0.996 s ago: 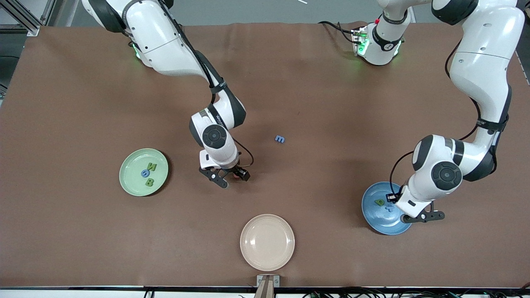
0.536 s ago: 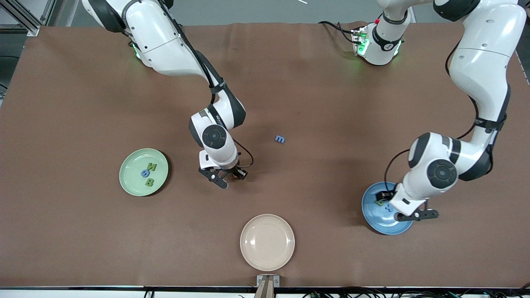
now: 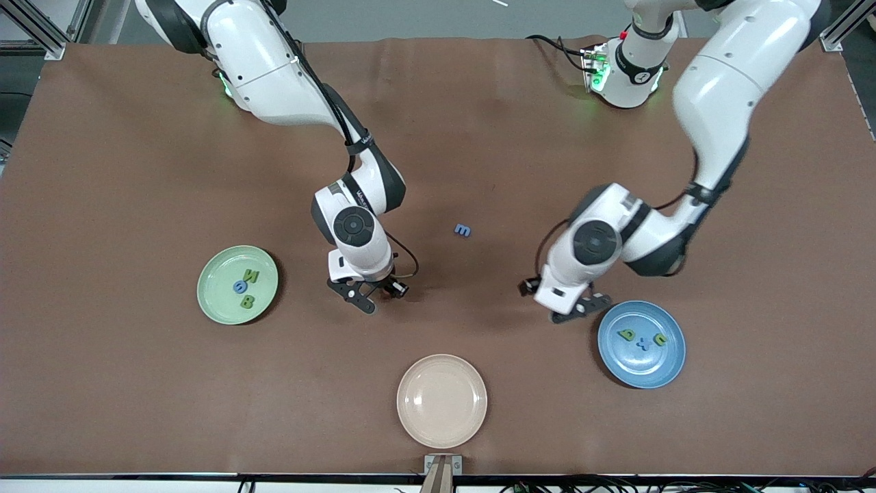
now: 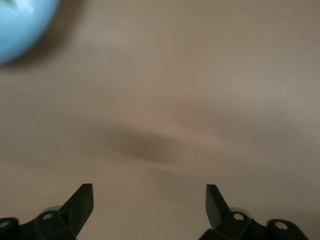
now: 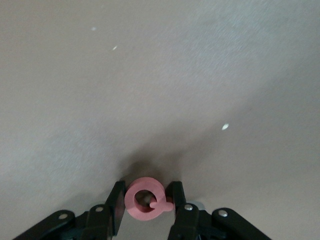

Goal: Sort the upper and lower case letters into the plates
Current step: 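Put Q on the green plate while the left gripper grasps the blue E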

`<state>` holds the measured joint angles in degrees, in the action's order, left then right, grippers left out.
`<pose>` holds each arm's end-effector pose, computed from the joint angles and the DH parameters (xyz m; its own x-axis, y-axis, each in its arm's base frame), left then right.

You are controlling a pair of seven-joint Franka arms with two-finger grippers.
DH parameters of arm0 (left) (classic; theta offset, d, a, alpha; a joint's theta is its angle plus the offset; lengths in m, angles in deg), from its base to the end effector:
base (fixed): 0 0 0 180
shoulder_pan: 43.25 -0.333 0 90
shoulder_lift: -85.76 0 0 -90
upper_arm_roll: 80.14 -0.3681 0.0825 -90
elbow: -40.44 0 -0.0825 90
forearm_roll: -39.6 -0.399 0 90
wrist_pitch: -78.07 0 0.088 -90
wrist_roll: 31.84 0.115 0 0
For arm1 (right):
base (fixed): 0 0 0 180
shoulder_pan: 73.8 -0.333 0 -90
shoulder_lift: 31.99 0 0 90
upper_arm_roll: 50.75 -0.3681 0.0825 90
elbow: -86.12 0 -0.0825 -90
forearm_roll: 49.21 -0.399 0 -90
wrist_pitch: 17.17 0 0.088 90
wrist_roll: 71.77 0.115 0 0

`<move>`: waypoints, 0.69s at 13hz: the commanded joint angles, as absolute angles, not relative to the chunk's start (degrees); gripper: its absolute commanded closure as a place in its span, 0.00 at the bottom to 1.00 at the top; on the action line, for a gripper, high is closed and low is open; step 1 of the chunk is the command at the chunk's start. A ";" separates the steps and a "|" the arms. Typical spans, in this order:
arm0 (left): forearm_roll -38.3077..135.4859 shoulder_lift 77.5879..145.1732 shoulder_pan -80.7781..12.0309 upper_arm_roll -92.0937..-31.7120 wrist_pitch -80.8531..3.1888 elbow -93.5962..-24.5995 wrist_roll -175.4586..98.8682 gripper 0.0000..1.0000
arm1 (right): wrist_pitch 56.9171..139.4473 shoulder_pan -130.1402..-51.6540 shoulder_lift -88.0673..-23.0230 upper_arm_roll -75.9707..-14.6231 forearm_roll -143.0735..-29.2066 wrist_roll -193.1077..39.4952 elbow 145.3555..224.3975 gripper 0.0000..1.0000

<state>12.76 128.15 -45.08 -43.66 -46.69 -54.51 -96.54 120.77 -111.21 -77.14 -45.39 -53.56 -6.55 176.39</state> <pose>0.6344 -0.3331 0.2576 0.9348 0.3501 -0.0602 0.3497 -0.9367 -0.0184 0.6300 0.4093 0.1987 0.8217 -0.5690 0.0319 -0.5679 -0.8222 -0.0385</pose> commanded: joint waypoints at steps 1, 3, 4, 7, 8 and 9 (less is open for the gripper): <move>11.39 127.95 -40.19 -44.19 -53.13 -58.16 -112.54 0.05 | 113.38 -106.42 -72.63 -45.56 -52.81 -14.43 177.17 1.00; 8.24 128.38 -37.46 -44.19 -54.38 -59.75 -122.67 0.08 | 110.19 -100.99 -66.31 -45.65 -52.90 -23.29 180.75 1.00; 6.57 128.82 -36.06 -44.11 -54.82 -60.02 -129.07 0.12 | 110.09 -98.35 -63.05 -45.74 -52.98 -28.65 184.00 1.00; -0.54 129.88 -32.62 -44.19 -56.14 -61.59 -147.55 0.15 | 110.00 -89.48 -54.95 -45.65 -52.99 -46.05 193.58 1.00; -1.26 129.88 -32.53 -44.11 -56.32 -62.56 -150.21 0.17 | 110.44 -87.70 -53.54 -45.65 -52.99 -49.68 195.96 1.00; -1.27 129.88 -31.66 -44.11 -57.10 -63.44 -151.71 0.19 | 110.70 -86.03 -52.66 -45.65 -52.99 -52.15 197.90 1.00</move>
<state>0.18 130.60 -32.03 -43.87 -55.26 -61.30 -147.73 108.63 -88.80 -57.05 -44.28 -53.47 -47.65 190.48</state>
